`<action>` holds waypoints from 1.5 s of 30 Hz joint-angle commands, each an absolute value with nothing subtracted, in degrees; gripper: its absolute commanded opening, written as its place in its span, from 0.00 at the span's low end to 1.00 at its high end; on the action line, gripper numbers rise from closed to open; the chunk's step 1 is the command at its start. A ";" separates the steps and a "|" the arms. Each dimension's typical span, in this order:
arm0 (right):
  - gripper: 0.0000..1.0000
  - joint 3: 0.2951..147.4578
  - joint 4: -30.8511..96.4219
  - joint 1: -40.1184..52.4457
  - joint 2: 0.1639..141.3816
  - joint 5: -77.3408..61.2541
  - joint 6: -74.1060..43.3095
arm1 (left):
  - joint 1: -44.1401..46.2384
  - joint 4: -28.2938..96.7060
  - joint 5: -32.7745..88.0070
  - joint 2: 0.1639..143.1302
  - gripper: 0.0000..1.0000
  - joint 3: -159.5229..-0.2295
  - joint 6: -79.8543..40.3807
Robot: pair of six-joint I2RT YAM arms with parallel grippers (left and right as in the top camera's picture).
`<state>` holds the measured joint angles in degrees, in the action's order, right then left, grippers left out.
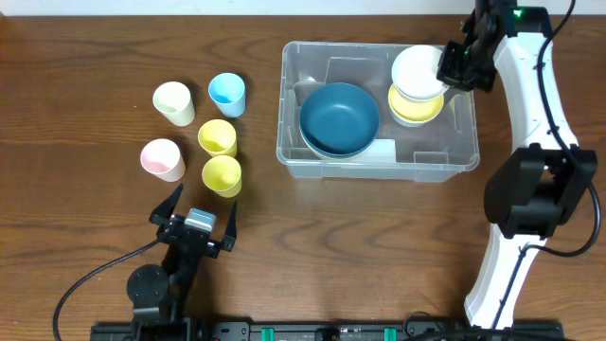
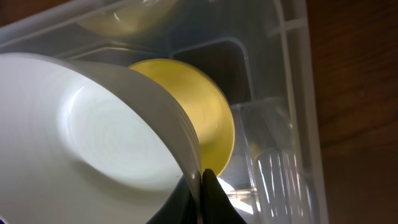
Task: Pack container
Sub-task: 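Open the right gripper and withdraw it to the right edge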
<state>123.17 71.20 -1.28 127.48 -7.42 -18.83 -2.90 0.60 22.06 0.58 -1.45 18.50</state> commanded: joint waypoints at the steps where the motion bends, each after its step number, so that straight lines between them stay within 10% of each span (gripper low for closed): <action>1: 0.06 123.04 71.07 -0.69 128.97 -7.07 -19.27 | -3.16 2.39 22.41 0.23 0.98 -0.23 19.44; 5: 0.11 123.04 71.05 -0.69 130.23 -7.09 -19.25 | -3.16 2.39 22.41 0.23 0.98 -0.23 19.46; 9: 0.60 123.04 70.98 -0.69 130.96 -7.09 -19.25 | -3.16 2.39 22.41 0.23 0.98 -0.23 19.44; 12: 0.73 123.04 70.83 -0.69 130.93 -7.05 -19.22 | -3.16 2.39 22.41 0.23 0.98 -0.23 19.44; 29: 0.80 137.53 74.89 -0.86 121.62 -24.56 -16.86 | -3.16 2.39 22.41 0.23 0.98 -0.23 19.44; 33: 0.99 139.61 80.86 -2.44 114.65 -8.67 -26.26 | -3.16 2.39 22.41 0.23 0.98 -0.23 19.44; 45: 0.99 136.88 97.34 -12.25 106.67 7.70 -31.07 | -3.16 2.39 22.41 0.23 0.98 -0.23 19.44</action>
